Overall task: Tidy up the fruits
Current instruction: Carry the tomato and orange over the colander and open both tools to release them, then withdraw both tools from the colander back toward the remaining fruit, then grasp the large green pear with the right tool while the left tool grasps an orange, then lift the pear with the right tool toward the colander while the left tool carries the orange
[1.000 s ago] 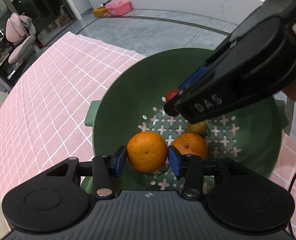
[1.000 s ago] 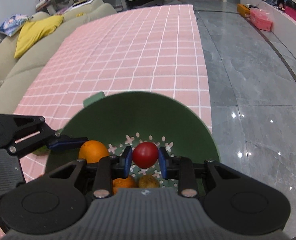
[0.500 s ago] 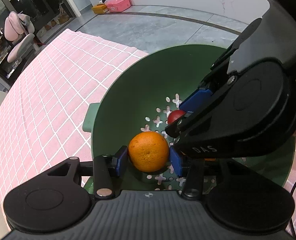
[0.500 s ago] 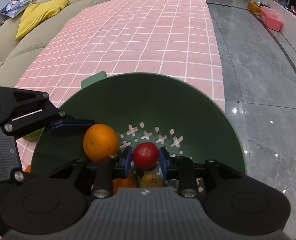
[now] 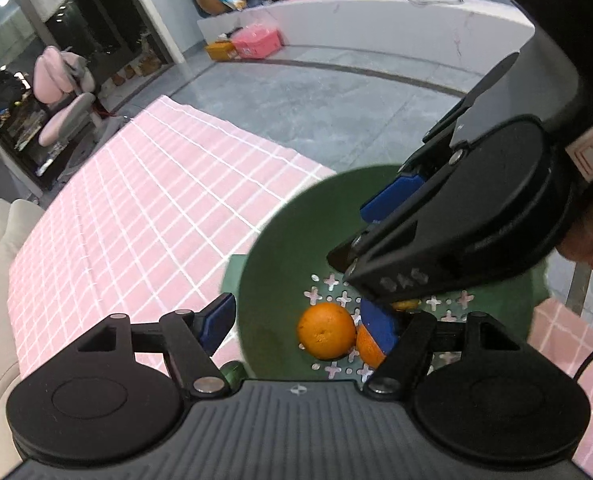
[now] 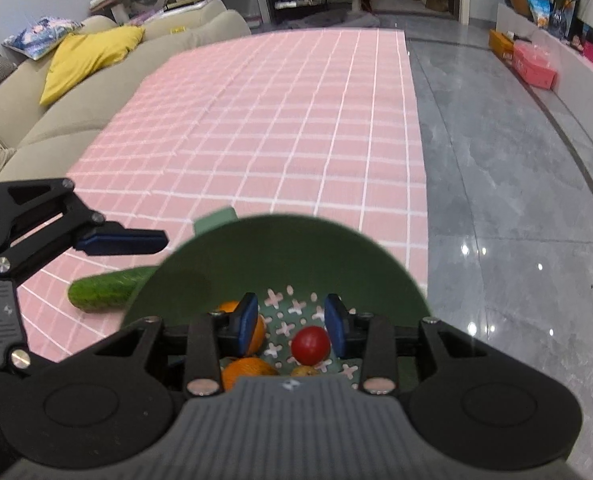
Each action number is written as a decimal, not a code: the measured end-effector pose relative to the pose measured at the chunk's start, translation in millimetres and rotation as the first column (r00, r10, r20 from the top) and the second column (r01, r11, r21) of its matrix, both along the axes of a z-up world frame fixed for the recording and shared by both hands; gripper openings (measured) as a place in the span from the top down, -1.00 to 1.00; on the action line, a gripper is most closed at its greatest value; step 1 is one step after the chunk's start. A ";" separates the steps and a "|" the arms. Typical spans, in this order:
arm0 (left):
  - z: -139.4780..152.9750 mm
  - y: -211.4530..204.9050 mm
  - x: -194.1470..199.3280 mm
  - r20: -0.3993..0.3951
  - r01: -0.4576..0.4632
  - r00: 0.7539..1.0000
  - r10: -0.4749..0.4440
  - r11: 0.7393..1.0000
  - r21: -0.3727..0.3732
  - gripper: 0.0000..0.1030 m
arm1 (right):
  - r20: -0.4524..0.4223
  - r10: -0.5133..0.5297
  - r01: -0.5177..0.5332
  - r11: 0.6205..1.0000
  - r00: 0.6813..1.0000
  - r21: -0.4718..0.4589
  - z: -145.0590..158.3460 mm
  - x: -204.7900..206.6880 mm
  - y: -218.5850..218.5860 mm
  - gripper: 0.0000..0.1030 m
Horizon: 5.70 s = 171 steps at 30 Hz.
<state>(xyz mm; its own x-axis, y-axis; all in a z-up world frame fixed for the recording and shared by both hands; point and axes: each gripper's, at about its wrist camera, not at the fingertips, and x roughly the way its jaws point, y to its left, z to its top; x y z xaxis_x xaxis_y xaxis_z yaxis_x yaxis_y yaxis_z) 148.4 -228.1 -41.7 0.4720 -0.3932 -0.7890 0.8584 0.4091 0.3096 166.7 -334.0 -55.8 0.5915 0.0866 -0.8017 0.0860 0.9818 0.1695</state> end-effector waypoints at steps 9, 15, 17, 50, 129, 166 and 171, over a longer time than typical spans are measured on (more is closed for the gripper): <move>37.0 70.6 -26.1 0.010 -0.125 0.992 0.127 0.988 -0.085 -0.63 | 0.068 0.028 -0.027 0.999 0.997 -0.023 40.3 -34.8 23.9 0.33; 41.3 139.0 -44.2 -0.039 -0.242 0.970 0.239 0.960 -0.142 -0.63 | 0.083 0.070 -0.067 0.997 0.994 -0.042 53.9 -68.1 52.9 0.33; 36.1 162.9 -52.5 -0.050 -0.252 0.968 0.247 0.956 -0.151 -0.63 | 0.081 0.076 -0.072 0.996 0.994 -0.050 54.9 -78.4 61.6 0.33; -25.4 225.9 -64.8 -0.155 -0.315 0.945 0.289 0.931 -0.184 -0.63 | -0.059 -0.103 0.114 0.967 0.993 0.228 -15.7 -107.4 149.0 -0.14; 6.4 230.0 -56.7 -0.384 -0.446 0.867 0.318 0.839 -0.312 0.05 | -0.055 -0.127 0.138 0.927 0.990 0.349 1.5 -107.8 124.1 -0.18; 20.3 36.5 -35.4 -0.259 -0.220 0.953 0.156 0.945 -0.241 0.05 | 0.097 -0.324 0.274 0.898 0.941 0.344 56.3 -94.7 -30.1 -0.18; 0.4 17.3 -29.7 -0.307 -0.224 0.939 0.153 0.951 -0.214 0.05 | 0.042 -0.318 0.289 0.903 0.947 0.317 37.6 -73.8 -38.8 -0.18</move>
